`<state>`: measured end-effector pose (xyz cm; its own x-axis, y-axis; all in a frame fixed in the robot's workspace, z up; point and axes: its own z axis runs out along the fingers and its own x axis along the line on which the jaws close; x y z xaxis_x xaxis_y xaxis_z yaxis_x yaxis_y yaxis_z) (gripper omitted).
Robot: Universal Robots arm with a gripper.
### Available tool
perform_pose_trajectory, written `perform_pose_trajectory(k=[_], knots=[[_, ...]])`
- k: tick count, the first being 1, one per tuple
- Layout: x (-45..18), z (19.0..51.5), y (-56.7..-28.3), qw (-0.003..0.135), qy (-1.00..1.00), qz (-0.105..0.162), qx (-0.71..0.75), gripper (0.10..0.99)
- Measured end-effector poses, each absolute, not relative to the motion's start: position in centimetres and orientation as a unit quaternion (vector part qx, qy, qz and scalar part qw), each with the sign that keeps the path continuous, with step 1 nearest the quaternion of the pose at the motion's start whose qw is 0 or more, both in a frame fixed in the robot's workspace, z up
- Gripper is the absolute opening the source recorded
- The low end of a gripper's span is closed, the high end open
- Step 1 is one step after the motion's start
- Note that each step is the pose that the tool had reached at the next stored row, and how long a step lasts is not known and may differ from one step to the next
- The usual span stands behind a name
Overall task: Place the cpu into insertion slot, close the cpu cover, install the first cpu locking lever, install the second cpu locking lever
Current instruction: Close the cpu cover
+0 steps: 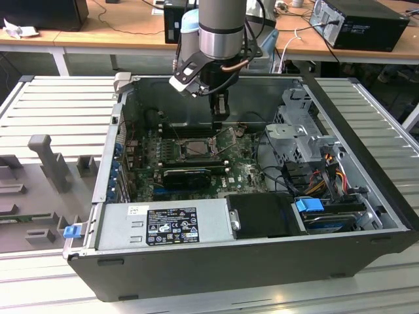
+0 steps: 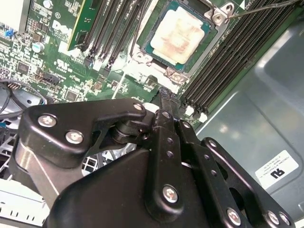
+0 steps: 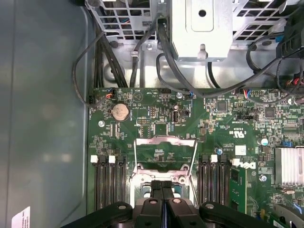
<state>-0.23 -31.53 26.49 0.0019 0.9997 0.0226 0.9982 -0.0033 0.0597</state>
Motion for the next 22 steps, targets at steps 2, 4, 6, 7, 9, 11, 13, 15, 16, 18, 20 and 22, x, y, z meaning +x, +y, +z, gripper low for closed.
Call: perform_pose_trajectory(k=[2,4,6,7,9,11,13,15,16,18,20,22], knots=[[-0.1,26.5,-31.5,0.013,0.706,0.029,0.708,0.106],[0.0,26.5,-31.5,0.013,0.706,0.029,0.707,0.106],[0.2,26.5,-31.5,0.013,0.706,0.029,0.707,0.106],[0.2,26.5,-31.5,0.013,0.706,0.029,0.707,0.106],[0.4,26.6,-31.5,0.013,0.707,0.029,0.707,0.106],[0.5,26.6,-31.5,0.013,0.707,0.029,0.707,0.106],[0.6,26.6,-31.5,0.013,0.707,0.029,0.707,0.106],[1.0,26.6,-31.5,0.013,0.707,0.029,0.706,0.106],[1.1,26.6,-31.5,0.013,0.707,0.029,0.706,0.106],[1.3,26.6,-31.5,0.013,0.707,0.029,0.706,0.106],[1.5,26.6,-31.5,0.013,0.707,0.029,0.706,0.106],[1.7,26.6,-31.5,0.013,0.708,0.029,0.706,0.106]])
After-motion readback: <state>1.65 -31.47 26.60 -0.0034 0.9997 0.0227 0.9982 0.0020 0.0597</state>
